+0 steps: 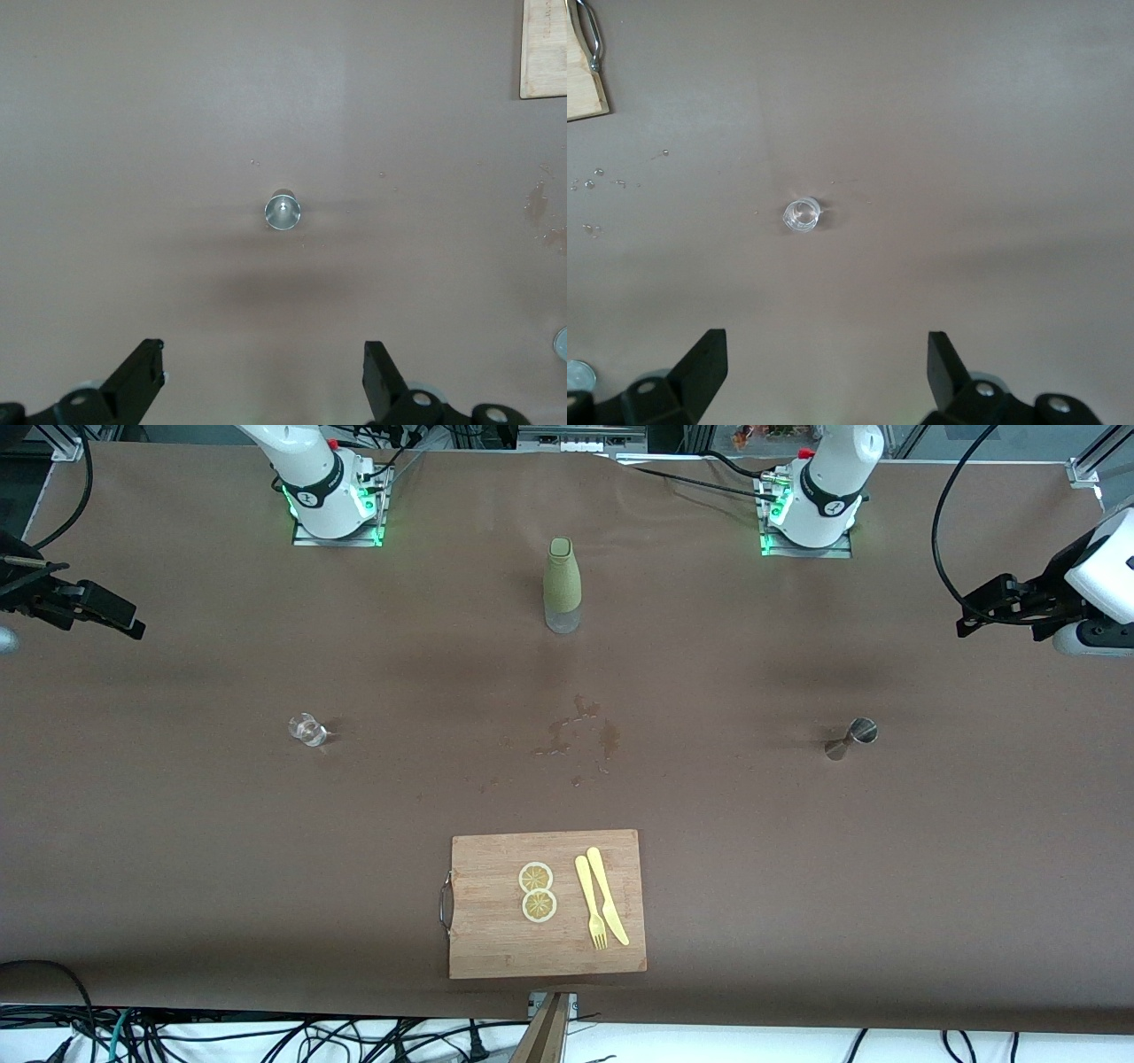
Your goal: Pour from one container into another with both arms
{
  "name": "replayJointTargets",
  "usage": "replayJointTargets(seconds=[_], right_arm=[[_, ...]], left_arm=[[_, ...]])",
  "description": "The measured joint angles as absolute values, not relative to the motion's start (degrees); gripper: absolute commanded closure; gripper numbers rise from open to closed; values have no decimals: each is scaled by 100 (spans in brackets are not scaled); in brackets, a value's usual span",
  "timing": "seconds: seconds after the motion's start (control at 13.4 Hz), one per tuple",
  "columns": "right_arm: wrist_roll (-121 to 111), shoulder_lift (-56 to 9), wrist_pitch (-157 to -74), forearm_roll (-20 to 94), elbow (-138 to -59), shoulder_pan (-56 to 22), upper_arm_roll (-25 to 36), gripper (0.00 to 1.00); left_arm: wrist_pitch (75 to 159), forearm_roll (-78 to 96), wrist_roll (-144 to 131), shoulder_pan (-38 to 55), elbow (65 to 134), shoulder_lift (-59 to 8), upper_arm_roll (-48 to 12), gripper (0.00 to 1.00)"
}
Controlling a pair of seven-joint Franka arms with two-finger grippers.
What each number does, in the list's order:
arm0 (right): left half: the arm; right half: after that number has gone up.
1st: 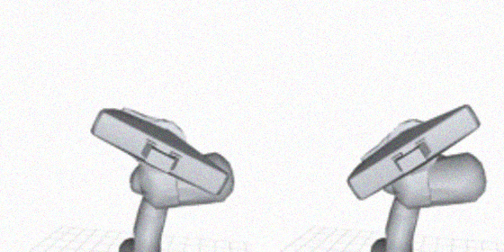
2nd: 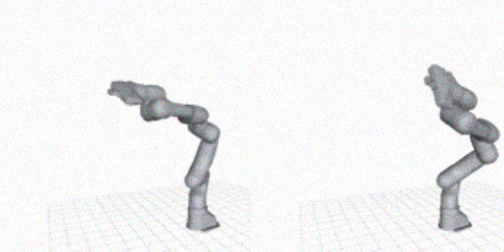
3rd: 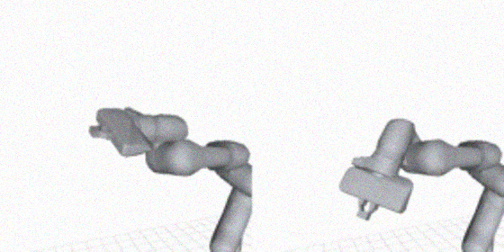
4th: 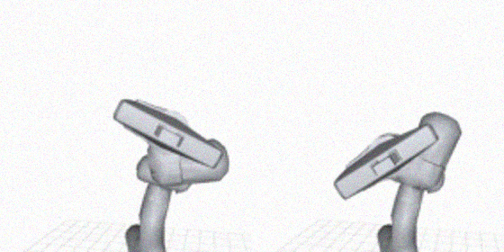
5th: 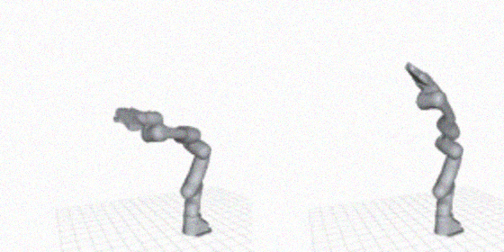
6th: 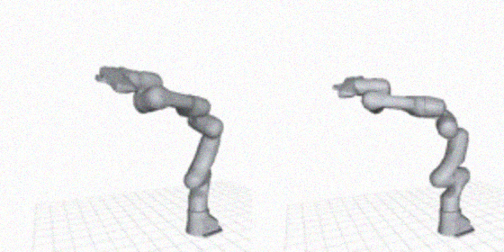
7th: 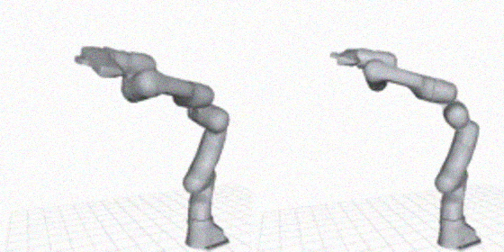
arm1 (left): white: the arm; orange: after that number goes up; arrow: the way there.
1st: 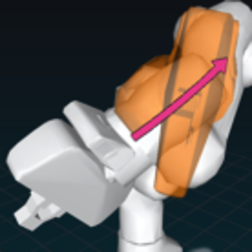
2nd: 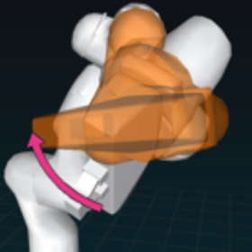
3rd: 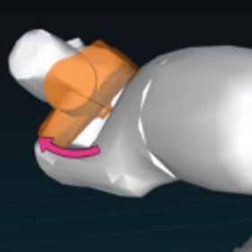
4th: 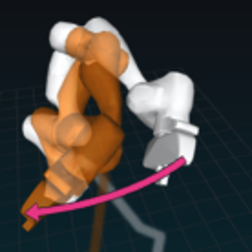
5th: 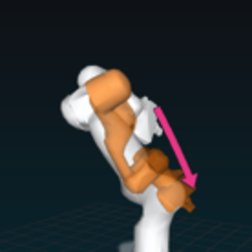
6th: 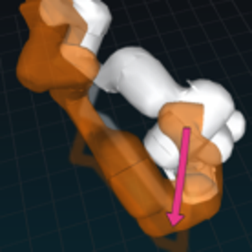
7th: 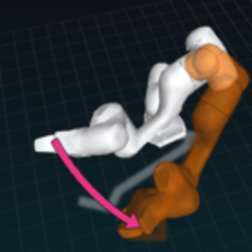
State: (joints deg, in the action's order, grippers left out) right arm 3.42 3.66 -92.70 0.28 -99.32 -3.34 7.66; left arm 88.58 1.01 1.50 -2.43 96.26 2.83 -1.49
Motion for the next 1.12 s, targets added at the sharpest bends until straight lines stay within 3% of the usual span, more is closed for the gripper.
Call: replayJointTargets(seconds=[1.12], right_arm=[[347, 300, -9189, 28, -9930, -340, 761, 0]], left_arm=[[8859, 101, 149, -244, 9653, 315, -149, 0]])
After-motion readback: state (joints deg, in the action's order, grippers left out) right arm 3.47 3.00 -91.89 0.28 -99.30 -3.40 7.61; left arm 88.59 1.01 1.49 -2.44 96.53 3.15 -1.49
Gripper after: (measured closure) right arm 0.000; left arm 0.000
